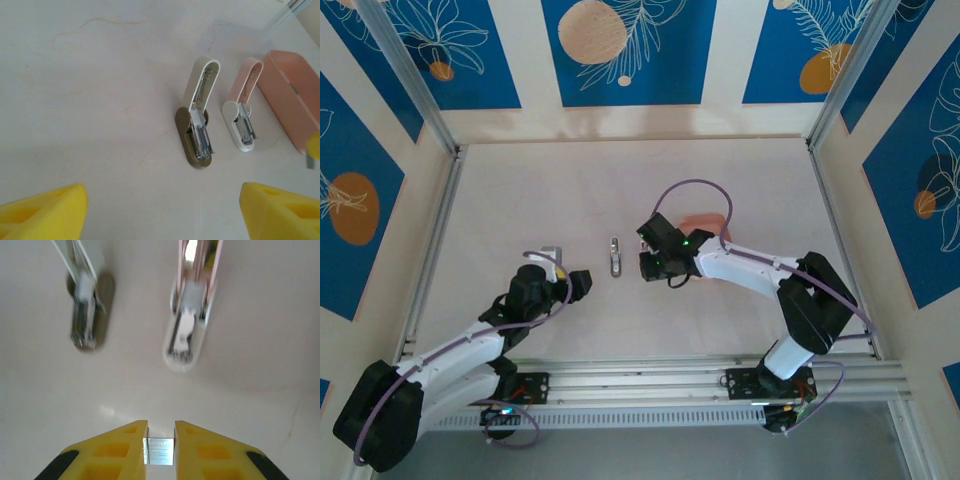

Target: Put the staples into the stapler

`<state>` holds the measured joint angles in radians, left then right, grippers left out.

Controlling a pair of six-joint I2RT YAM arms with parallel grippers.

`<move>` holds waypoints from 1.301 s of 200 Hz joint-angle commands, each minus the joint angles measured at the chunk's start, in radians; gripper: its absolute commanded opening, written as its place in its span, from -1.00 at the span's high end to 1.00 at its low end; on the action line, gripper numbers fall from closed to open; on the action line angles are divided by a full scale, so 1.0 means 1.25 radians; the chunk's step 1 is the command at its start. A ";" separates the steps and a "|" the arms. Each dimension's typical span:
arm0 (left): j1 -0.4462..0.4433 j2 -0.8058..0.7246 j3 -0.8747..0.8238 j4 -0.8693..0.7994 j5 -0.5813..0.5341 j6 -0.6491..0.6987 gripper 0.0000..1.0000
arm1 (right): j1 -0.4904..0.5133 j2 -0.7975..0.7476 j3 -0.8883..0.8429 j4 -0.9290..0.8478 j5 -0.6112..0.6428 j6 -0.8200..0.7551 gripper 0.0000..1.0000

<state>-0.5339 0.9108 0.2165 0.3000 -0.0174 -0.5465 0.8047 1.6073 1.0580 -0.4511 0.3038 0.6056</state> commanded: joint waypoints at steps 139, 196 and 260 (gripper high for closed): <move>0.022 -0.010 0.010 0.031 -0.036 0.070 -0.62 | 0.000 0.156 0.068 0.164 0.165 0.003 0.61; 0.026 -0.008 0.012 0.029 -0.033 0.072 -0.62 | 0.002 0.170 0.065 0.160 0.160 0.014 0.61; 0.028 -0.010 0.011 0.023 -0.031 0.071 -0.62 | 0.000 0.166 0.053 0.162 0.161 0.020 0.61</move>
<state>-0.5121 0.9108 0.2165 0.3225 -0.0471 -0.4793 0.8055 1.8076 1.1172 -0.2539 0.4877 0.6132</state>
